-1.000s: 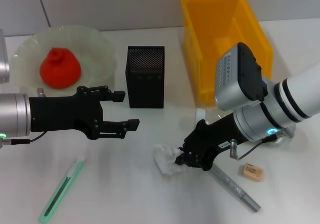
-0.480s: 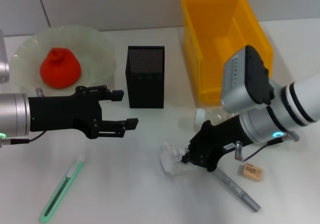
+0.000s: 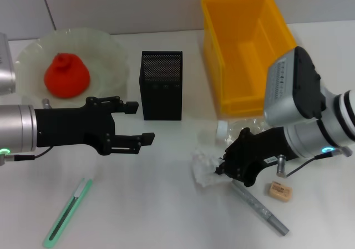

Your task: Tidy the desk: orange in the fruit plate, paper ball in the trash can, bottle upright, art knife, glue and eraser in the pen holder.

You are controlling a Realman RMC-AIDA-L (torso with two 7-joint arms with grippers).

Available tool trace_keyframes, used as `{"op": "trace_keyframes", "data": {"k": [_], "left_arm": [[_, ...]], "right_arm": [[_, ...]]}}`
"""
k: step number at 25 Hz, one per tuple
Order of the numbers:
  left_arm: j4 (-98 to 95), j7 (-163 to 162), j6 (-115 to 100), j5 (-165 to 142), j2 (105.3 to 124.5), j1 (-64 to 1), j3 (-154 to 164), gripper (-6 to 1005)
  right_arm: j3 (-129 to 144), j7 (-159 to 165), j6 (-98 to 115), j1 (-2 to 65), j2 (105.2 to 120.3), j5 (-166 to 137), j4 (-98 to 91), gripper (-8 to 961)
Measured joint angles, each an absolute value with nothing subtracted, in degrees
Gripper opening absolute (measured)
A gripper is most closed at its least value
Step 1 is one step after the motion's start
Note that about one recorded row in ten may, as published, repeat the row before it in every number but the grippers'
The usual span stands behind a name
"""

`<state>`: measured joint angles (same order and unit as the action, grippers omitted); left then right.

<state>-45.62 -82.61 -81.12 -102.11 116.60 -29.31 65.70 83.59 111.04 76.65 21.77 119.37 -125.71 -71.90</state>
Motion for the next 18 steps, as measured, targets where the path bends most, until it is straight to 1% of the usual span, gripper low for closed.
{"op": "trace_keyframes", "data": {"k": [7, 18], "left_arm": [[-45.65, -82.62, -80.42, -102.58, 117.10, -29.35, 65.93, 825], [-45.62, -82.62, -79.57, -102.58, 117.16, -29.36, 66.19, 824]], "right_arm": [[81.04, 111.46, 77.72, 19.15, 119.37, -126.07, -77.88, 20], [74.40, 112.46, 80.38, 17.20, 119.40, -126.75, -88.40, 33]]}}
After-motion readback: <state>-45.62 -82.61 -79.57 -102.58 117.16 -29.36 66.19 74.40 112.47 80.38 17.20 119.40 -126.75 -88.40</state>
